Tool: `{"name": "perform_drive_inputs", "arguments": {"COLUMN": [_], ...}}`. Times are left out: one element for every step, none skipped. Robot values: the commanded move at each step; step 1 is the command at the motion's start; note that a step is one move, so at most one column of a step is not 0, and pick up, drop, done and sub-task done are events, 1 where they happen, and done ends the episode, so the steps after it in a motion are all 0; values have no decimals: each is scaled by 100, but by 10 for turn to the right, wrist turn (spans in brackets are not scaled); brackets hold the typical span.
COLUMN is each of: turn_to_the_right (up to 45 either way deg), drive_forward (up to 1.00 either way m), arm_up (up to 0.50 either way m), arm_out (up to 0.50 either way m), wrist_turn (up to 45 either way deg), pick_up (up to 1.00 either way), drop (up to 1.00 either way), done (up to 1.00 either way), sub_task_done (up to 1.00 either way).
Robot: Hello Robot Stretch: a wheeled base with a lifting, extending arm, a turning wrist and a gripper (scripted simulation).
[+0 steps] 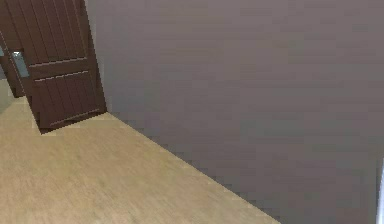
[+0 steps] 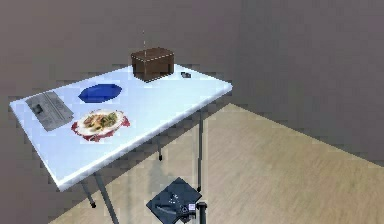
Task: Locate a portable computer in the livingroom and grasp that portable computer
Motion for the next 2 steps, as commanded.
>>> {"name": "perform_drive_inputs", "arguments": {"turn_to_the_right": [0,0], "drive_forward": [0,0], "arm_up": [-30,0], "arm_out": [0,0], "wrist_turn": [0,0], "pick_up": [0,100], "drop": [0,0], "done": [0,0], "sub_task_done": [0,0]}}
